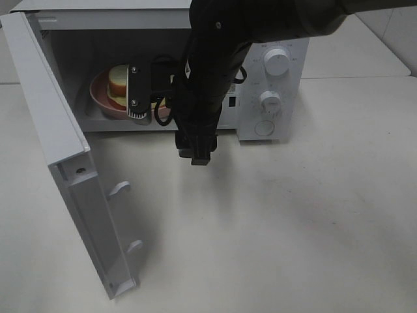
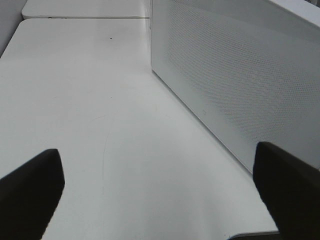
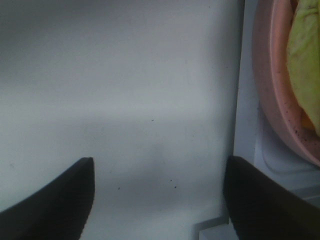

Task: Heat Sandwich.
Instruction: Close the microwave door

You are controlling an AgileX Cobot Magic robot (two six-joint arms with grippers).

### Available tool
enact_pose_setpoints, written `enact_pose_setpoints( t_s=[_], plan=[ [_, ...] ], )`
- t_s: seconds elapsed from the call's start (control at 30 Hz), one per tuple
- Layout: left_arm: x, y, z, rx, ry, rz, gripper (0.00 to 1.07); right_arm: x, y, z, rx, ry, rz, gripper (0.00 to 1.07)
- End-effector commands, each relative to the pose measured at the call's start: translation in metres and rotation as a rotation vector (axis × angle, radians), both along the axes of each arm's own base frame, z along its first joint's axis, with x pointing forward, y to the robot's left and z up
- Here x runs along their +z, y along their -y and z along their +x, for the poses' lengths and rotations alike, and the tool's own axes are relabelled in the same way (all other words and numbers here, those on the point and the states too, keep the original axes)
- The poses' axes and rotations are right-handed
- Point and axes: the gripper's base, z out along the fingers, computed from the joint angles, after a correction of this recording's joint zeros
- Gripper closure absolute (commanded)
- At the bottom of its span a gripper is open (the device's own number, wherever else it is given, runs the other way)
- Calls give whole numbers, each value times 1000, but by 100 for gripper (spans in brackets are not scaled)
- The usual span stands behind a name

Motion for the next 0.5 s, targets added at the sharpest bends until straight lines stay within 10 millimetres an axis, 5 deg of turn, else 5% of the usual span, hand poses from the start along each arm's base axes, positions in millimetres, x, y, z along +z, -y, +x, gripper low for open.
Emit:
enact_pose_setpoints(
  t_s=[0.03, 0.5],
  plan=[
    [-1, 0, -3, 7, 28, 2, 10, 4, 7, -10, -4, -1, 5, 37],
    [-1, 0, -3, 7, 28, 2, 10, 14, 34, -40, -79, -28, 27, 37]
  ],
)
